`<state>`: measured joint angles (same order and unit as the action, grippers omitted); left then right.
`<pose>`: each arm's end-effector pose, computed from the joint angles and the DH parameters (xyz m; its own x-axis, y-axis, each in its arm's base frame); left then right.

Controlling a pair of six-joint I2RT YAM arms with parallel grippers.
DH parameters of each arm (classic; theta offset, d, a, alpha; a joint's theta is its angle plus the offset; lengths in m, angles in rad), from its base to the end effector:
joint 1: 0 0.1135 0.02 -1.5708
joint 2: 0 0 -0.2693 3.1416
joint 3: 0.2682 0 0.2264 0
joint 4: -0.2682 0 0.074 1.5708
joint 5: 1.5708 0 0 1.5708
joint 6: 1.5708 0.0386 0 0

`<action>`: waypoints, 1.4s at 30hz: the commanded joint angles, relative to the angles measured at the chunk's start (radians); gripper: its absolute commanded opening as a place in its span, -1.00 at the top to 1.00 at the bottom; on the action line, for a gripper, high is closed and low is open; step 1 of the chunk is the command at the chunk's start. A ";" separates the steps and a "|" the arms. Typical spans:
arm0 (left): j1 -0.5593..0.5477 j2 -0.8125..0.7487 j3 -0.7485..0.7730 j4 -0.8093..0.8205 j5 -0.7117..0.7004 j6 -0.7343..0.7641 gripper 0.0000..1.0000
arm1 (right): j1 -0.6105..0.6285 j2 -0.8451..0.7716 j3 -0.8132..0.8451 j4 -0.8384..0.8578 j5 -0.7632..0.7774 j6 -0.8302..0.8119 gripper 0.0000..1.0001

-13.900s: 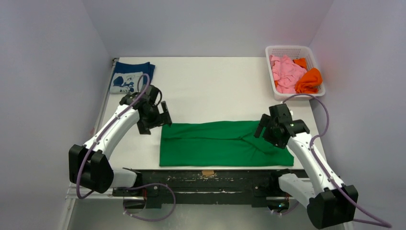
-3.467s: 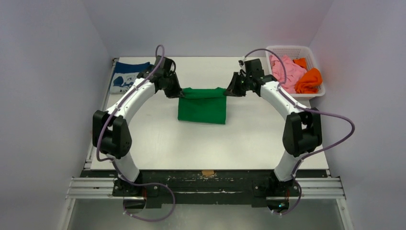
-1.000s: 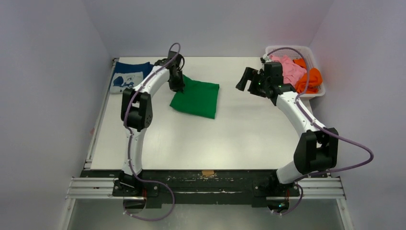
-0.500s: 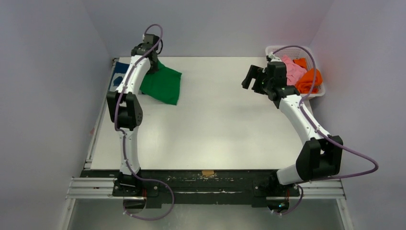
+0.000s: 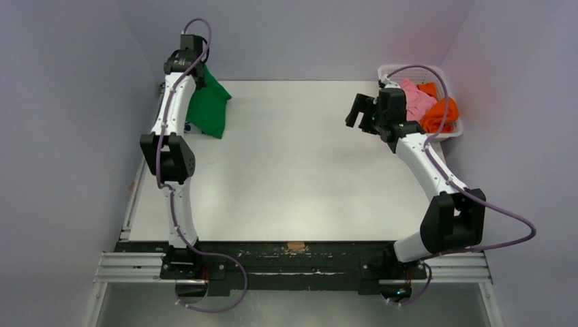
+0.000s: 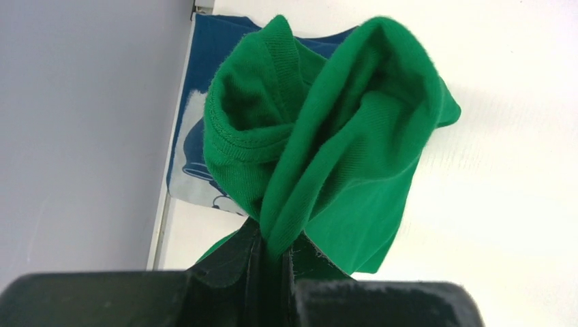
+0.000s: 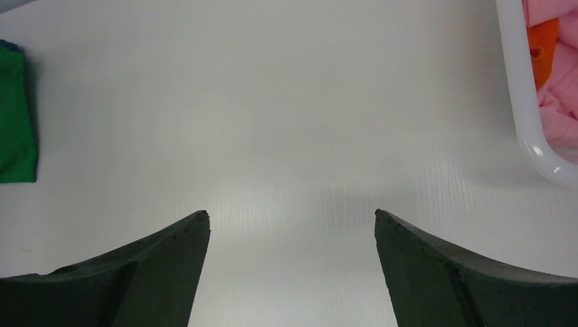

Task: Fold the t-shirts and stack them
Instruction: Put the neatly folded tshirt into the corner of the board with the left arm

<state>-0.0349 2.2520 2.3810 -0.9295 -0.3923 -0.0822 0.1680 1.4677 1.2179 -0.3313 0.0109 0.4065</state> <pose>0.4750 -0.0018 0.3316 -0.6956 -0.0516 -0.7165 -0.2919 0.9317 0.2163 0.3084 0.0519 0.3237 -0.5597 0.3061 -0.7701 0.0687 0.9432 0.3250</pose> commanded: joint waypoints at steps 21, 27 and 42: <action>0.196 0.023 0.106 0.142 0.215 0.010 1.00 | -0.004 0.050 0.047 0.002 0.035 -0.021 -0.79; 0.243 0.105 0.110 0.220 0.339 -0.015 1.00 | -0.004 0.086 0.067 -0.009 0.029 -0.021 -0.79; 0.277 0.155 0.091 0.314 0.043 -0.020 0.12 | -0.004 0.125 0.068 -0.033 0.107 -0.021 -0.83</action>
<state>0.2253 2.4569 2.4626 -0.7017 -0.2123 -0.0891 0.1680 1.5970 1.2457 -0.3534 0.0643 0.3981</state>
